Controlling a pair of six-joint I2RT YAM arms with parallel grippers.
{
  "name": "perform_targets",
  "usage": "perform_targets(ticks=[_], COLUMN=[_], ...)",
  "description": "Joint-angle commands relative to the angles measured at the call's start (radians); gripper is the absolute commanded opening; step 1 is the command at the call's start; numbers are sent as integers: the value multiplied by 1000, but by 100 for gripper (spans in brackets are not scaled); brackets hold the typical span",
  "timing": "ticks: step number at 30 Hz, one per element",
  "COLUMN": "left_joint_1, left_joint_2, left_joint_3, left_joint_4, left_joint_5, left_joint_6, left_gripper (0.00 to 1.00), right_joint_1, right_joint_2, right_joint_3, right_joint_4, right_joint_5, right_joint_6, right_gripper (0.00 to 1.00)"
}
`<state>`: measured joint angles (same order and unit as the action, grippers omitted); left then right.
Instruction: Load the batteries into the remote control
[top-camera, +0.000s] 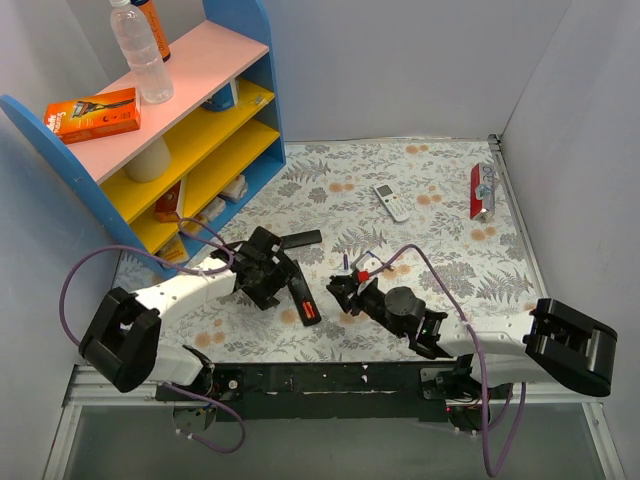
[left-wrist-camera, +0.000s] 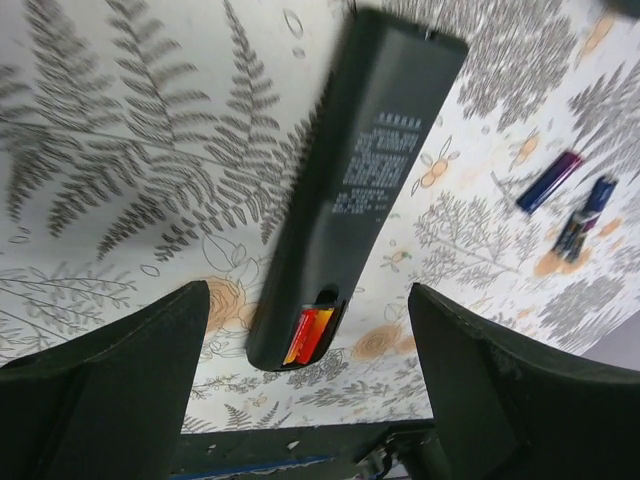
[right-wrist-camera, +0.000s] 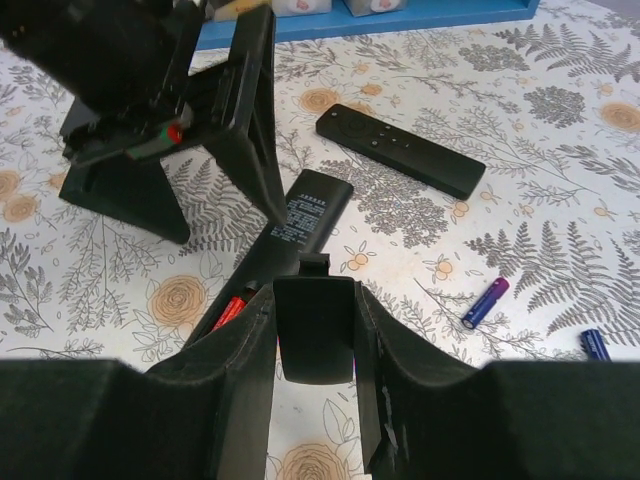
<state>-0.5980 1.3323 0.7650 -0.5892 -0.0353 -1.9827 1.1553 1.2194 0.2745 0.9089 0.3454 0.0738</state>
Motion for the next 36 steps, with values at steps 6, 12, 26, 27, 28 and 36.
perform_targets(ticks=[6, 12, 26, 27, 28, 36], left_joint_1=[-112, -137, -131, -126, -111, -11], left_joint_2=[134, 211, 194, 174, 151, -53], left_joint_3=[43, 109, 145, 134, 125, 36], left_joint_4=[127, 189, 220, 204, 200, 178], left_joint_5=[109, 109, 54, 49, 17, -26], left_joint_6=[-82, -110, -99, -88, -76, 59], left_gripper=[81, 79, 78, 79, 79, 81], right_joint_1=[-17, -26, -161, -170, -178, -204], right_joint_2=[-138, -187, -144, -121, -106, 58], right_joint_3=[0, -18, -47, -49, -47, -41], right_joint_4=[-96, -125, -93, -68, -59, 86], right_joint_5=[70, 75, -294, -324, -382, -459], right_joint_6=[-17, -26, -118, -123, -127, -126], right_gripper=[1, 1, 1, 1, 1, 1])
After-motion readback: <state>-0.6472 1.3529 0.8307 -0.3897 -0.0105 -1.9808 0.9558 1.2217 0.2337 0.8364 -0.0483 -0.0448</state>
